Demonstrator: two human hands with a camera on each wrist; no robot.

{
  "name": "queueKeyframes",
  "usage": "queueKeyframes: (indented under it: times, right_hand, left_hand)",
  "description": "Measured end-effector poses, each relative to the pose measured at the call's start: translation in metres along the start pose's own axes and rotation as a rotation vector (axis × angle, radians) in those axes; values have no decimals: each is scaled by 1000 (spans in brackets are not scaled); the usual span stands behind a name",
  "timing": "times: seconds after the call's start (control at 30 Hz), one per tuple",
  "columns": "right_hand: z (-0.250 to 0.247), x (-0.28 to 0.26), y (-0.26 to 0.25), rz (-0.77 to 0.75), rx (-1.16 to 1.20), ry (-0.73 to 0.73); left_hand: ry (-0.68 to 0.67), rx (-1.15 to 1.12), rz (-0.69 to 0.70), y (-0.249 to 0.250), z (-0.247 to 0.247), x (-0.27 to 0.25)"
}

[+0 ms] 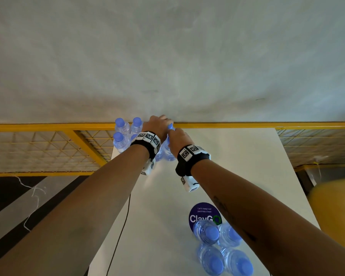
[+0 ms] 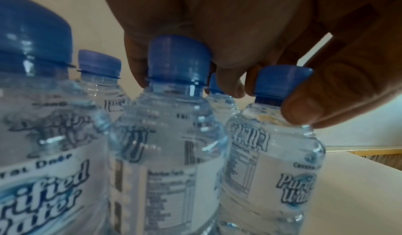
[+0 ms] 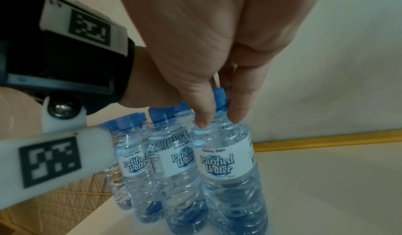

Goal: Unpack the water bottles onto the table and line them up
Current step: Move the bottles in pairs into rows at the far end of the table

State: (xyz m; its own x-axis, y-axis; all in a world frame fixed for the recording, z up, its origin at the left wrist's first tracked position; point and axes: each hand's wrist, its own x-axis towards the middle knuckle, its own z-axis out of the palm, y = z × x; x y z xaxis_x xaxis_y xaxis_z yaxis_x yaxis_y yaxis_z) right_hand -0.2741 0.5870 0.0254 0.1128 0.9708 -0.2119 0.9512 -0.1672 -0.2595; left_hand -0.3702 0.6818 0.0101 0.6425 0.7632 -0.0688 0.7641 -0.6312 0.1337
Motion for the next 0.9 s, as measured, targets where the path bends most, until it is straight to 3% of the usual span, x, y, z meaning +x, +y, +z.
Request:
queueKeyframes:
  times: [0.23,0.37,0.43,0.57,0.73,0.9]
  right_hand:
    - [-2,-2,1,5,43,0]
    - [-9,-28,9,83,161,6]
    - [-14,-55,15,92,198,16]
    - [-18,-123,26,40,229,-28]
    - [-19,-213,37,-11,247,-106]
    - [-14,-292,43,-24,157,-196]
  left_hand:
    - [17,-22,-31,5,-3,-5]
    - [16,-99,-80,7,-7,-19]
    - [100,-162,-101,11,-10,-35]
    - [333,-227,19,40,-17,-88]
    - [172,-447,284,98,2,-165]
    - [-60,-608,402,150,18,-226]
